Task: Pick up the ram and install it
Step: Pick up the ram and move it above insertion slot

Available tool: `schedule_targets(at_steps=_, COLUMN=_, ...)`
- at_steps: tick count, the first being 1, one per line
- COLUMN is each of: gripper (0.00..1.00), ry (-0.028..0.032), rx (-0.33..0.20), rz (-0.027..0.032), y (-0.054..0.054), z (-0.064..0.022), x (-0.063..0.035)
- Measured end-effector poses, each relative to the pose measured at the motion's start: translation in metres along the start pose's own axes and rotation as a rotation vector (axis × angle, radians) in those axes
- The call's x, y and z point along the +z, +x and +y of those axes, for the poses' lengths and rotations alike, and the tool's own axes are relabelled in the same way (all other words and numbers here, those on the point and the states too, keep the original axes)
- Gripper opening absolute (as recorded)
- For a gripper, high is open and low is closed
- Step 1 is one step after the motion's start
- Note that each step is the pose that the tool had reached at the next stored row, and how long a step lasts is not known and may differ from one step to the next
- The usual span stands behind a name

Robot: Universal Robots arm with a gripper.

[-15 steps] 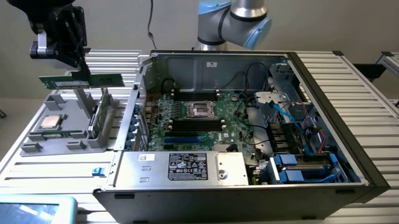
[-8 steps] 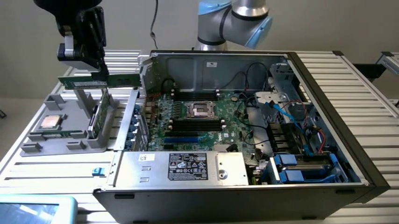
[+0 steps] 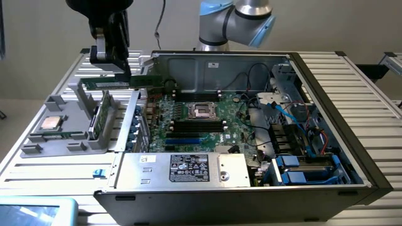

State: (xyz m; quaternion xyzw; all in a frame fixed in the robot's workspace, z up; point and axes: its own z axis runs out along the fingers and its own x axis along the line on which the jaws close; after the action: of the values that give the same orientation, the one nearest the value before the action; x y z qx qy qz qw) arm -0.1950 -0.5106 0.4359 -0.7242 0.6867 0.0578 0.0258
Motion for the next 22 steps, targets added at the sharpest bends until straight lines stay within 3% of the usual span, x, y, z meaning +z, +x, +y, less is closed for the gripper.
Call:
schedule_targets(at_steps=8, gripper=0.11, ry=0.0006, rx=-0.001, rz=-0.0141, y=0.005, z=-0.0366, x=-0.0017)
schedule_targets(at_steps=18, gripper=0.11, ry=0.0008, rx=-0.001, rz=-0.0156, y=0.01, z=-0.0818, x=-0.0019)
schedule_targets(at_steps=22, gripper=0.11, ry=0.0006, rx=-0.001, rz=-0.0115, y=0.012, z=-0.1001, x=0.0013)
